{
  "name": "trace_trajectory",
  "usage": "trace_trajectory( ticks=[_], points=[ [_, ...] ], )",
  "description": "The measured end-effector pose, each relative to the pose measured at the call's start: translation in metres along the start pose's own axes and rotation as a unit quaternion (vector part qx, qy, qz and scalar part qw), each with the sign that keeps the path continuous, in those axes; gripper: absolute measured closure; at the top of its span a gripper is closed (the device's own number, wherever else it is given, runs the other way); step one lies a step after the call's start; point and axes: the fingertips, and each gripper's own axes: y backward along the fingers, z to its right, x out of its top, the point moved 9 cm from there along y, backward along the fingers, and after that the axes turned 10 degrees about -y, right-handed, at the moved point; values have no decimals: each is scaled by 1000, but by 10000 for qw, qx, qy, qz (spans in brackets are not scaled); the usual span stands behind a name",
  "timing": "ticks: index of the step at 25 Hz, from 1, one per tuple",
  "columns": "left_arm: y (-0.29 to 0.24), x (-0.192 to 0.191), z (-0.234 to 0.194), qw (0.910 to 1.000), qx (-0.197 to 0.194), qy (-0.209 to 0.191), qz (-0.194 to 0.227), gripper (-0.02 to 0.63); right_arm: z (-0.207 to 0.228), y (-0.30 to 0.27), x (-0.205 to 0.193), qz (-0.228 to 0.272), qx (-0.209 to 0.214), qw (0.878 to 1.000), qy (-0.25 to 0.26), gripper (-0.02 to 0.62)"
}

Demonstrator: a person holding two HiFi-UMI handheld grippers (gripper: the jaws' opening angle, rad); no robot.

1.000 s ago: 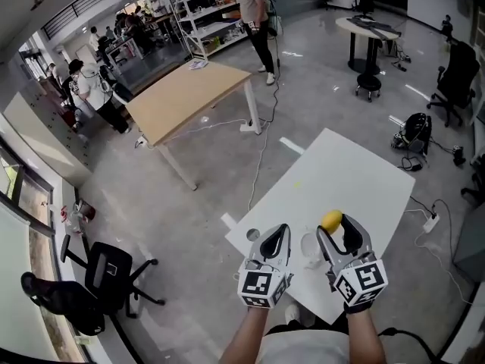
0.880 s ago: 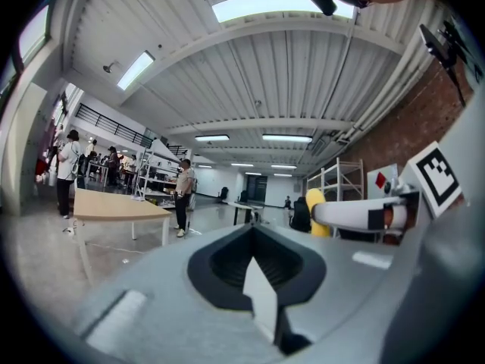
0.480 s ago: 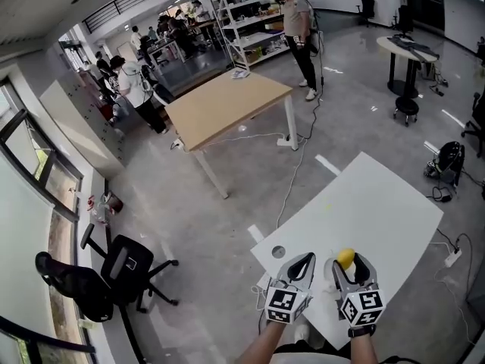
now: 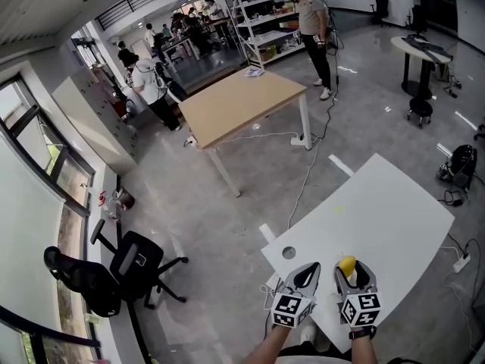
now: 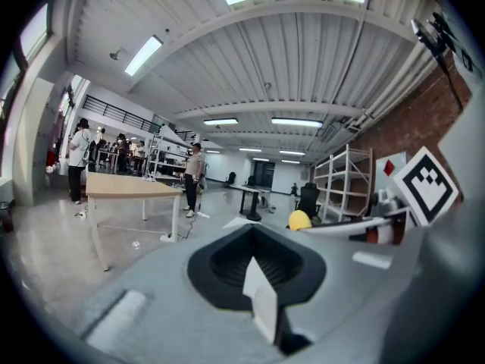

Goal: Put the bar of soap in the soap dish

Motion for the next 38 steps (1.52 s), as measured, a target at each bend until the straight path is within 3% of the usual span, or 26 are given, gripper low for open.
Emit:
trace_trajectory(
  ticks=[13,23,38],
  points=[
    [-5,-36,1,9995,62,32,-295,604,23,-12,-54,-628,-333,9974,-66,334],
    [-2,-50,8,9979,60,364,-541,604,38,-29,-91,-1274,-688,9895,36,334],
    [5,-62,4,9969,222,350,-668,604,52,-68,-108,-1735,-1304,9762,9,333]
  ],
)
